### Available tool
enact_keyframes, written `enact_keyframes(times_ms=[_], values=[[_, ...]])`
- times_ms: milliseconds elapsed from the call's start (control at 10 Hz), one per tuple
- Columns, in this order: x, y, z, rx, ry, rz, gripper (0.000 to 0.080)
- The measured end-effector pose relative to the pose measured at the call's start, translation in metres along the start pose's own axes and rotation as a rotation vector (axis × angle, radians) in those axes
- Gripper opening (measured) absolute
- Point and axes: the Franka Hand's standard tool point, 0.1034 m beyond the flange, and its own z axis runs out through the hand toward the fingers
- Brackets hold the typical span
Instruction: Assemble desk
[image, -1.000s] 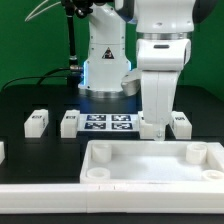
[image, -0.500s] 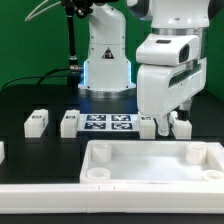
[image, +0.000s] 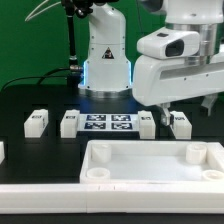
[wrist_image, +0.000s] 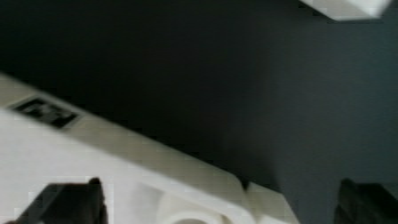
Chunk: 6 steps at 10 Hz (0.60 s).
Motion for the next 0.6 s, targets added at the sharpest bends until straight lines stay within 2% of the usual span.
enact_keyframes(times_ms=[100, 200, 500, 600], values=[[-0.001, -0.010, 0.003, 0.000, -0.009, 0.120, 0.0649], [-0.001, -0.013, 0.008, 0.008, -0.002, 0.151, 0.0649], [-0.003, -0.013, 0.008, 0.016, -0.024, 0.172, 0.0649], [-0.011, -0.012, 0.011, 0.023, -0.070, 0.193, 0.0649]])
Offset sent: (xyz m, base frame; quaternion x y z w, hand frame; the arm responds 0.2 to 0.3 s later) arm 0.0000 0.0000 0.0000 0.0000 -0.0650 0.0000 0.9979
